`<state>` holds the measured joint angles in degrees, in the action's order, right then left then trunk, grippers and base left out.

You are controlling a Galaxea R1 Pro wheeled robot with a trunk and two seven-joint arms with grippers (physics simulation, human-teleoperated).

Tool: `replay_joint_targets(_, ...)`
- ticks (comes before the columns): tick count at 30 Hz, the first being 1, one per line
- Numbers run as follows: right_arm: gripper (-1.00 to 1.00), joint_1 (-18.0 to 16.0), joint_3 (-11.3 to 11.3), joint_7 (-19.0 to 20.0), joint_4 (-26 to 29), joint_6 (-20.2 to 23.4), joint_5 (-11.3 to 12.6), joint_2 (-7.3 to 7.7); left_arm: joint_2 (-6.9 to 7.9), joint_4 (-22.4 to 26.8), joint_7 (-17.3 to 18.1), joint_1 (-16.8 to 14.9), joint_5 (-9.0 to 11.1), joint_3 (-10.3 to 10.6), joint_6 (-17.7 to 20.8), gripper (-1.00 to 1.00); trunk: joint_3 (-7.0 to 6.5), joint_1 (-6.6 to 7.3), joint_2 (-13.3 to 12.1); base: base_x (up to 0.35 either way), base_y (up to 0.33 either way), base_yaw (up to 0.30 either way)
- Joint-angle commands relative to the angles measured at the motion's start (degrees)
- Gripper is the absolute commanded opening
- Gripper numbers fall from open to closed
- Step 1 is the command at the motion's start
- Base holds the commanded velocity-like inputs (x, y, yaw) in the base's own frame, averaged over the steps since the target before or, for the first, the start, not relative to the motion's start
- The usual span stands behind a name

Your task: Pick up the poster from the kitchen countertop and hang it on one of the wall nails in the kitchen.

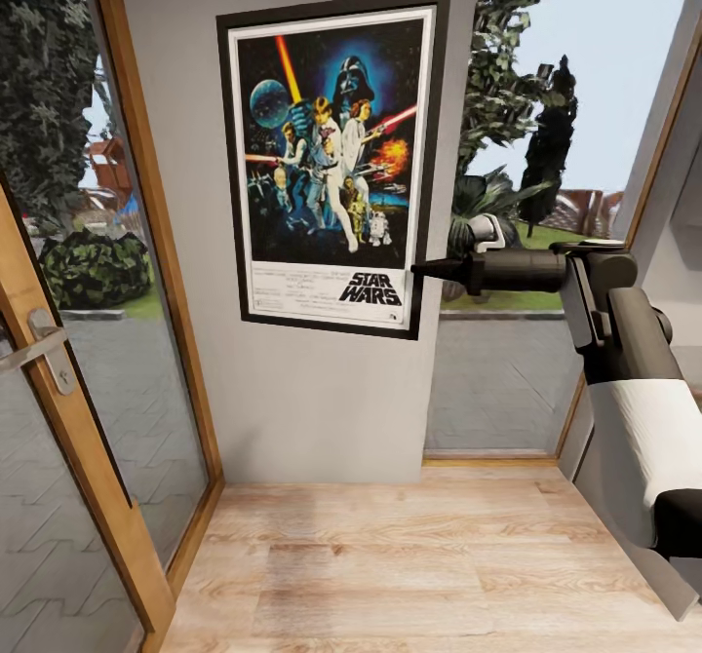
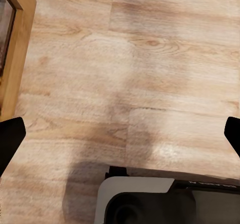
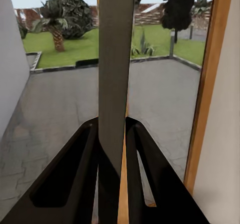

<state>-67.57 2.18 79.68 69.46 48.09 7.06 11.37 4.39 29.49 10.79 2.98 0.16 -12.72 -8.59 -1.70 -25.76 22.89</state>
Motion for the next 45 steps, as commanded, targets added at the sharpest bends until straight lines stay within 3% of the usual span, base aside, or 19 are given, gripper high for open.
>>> replay_joint_targets(1, -1.0, 0.0, 0.1, 0.0, 0.0, 0.6, 0.4, 0.06, 0.11, 0.0, 0.5, 0.0, 0.0, -0.5, 0.0, 1.0, 0.01, -0.02, 0.0, 0.011, 0.0, 0.0)
replay_joint_targets(13, -1.0, 0.0, 0.0, 0.0, 0.1, 0.6, 0.4, 0.06, 0.44, 0.1, 0.5, 0.0, 0.0, -0.8, 0.0, 1.0, 0.01, -0.02, 0.0, 0.066, 0.0, 0.0)
replay_joint_targets(45, -1.0, 0.0, 0.0, 0.0, 0.2, 0.6, 0.4, 0.06, 0.45, 0.0, 0.5, 0.0, 0.0, -0.8, 0.0, 1.0, 0.01, -0.02, 0.0, 0.326, 0.0, 0.0)
